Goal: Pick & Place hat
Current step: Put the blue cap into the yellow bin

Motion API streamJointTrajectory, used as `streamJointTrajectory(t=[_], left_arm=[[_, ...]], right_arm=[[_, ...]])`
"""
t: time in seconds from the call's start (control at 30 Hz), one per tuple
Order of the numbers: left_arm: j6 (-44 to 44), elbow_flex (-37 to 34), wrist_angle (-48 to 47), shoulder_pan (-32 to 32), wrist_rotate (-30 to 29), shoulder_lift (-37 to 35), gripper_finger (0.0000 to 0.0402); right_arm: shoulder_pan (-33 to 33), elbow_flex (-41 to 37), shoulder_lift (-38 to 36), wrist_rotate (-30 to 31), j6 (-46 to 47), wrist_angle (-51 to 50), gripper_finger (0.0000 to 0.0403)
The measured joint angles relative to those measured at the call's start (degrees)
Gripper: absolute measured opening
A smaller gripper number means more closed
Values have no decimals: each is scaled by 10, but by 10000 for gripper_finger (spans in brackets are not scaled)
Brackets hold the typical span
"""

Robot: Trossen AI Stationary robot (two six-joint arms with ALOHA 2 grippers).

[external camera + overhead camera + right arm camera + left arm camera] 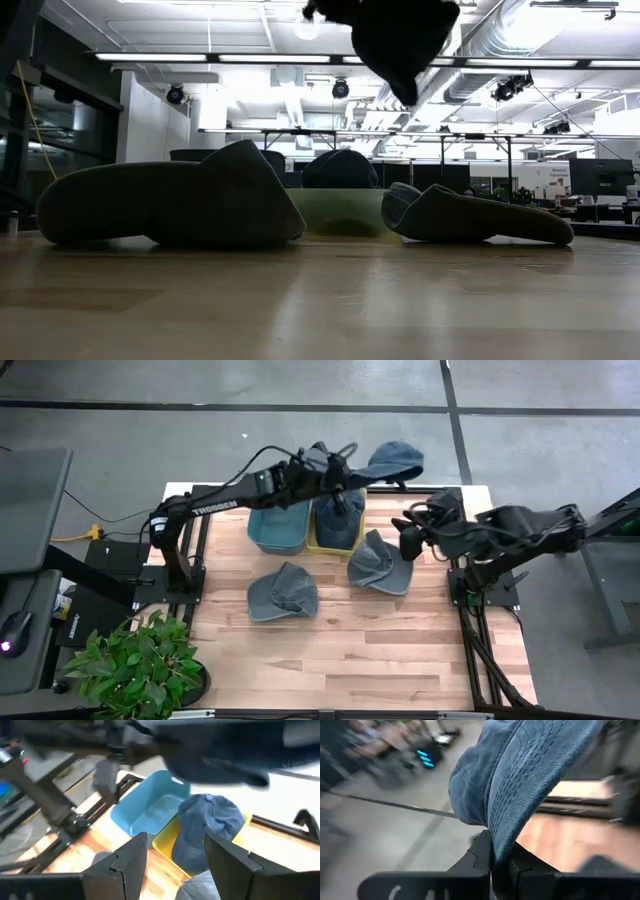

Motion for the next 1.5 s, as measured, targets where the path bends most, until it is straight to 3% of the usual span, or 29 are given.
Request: streamJointTrajectory(t=[0.2,0.37,0.6,0.87,1.03,1.3,1.4,1.5], left_arm=[[144,2,5,-51,-223,0,5],[238,2,3,-76,-352,4,5],[319,2,17,-100,-408,5,5],[406,2,81,-118,-418,5,5],[413,2,80,-122,-422,5,5],[424,1,66,-137,-444,29,5],[437,2,66,-145,-453,39,5],[463,2,65,-149,-458,48,5]], right_arm=[[0,-84,-31,22,45,80,190],[0,-165,-86,26,37,188,190],[-12,-310,-185,46,22,419,191],[-76,-499,-238,-27,17,782,191],[-129,-568,-241,-84,20,919,191],[-221,-533,-256,-175,-100,890,190],[-255,-474,-264,-200,-150,798,190],[-289,-388,-261,-229,-225,643,190]])
